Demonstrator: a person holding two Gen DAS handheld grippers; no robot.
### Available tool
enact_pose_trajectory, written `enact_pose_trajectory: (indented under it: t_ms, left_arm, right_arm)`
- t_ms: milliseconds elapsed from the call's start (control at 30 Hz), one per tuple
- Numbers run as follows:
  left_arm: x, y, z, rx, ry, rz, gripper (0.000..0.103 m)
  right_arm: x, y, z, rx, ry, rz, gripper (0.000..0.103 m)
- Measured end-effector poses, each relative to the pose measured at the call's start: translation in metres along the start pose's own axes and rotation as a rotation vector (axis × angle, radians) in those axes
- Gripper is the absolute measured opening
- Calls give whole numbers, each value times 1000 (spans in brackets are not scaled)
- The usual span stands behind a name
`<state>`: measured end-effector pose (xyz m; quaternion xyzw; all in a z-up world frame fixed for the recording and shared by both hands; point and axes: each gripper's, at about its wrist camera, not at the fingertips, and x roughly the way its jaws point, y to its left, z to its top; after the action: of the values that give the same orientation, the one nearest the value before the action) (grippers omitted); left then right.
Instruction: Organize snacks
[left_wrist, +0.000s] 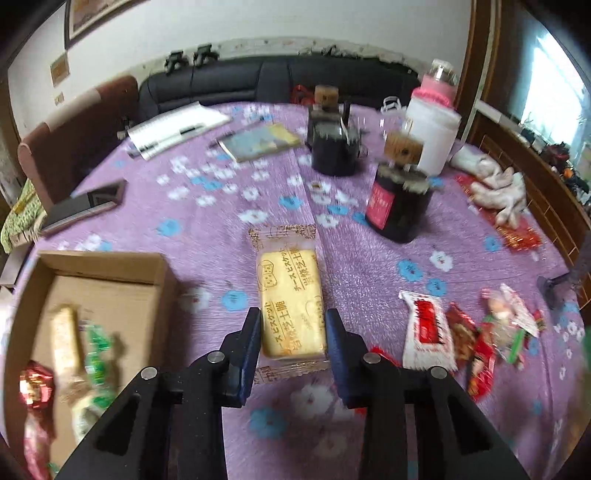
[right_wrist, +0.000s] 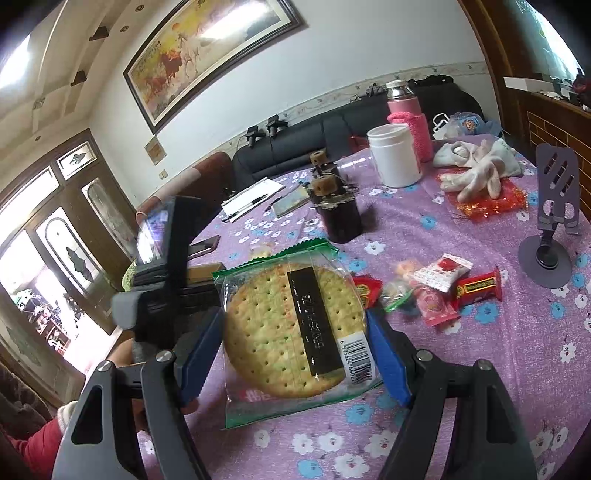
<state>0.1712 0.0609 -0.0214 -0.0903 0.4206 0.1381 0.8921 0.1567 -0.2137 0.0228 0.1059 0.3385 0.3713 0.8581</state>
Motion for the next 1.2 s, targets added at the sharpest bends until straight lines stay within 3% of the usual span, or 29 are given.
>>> enact_pose_trajectory:
  t_ms: [133, 267, 433, 567, 767, 1100, 1133, 1167, 1200]
  left_arm:
    - [-38, 27, -3, 0, -77, 34, 36]
    - [-65, 78, -11, -44, -116, 100, 36]
    - [-80, 146, -25, -91, -113, 188, 36]
    - [-81, 186, -36, -127, -93, 212, 36]
    - [-77, 216, -54, -141, -56, 183, 36]
    - [-67, 223, -57, -113, -27, 196, 38]
    - [-66, 221, -56, -109, -25, 201, 39]
    - [-66, 220, -56, -107, -21, 207, 47]
    - [-67, 220, -56, -109, -20, 216, 62]
  right_arm:
    - [8, 18, -1, -19, 11, 32, 76]
    - [28, 49, -3, -45, 42, 94, 76]
    - [72, 102, -5, -101, 112, 194, 76]
    - [108, 150, -9, -168, 161, 258, 76]
    - [158, 188, -15, -233, 234, 262, 76]
    - [188, 191, -22, -249, 285, 221, 77]
    - [187, 190, -21, -249, 285, 220, 77]
    - [187, 189, -21, -248, 286, 220, 77]
    - [186, 189, -20, -244, 285, 222, 77]
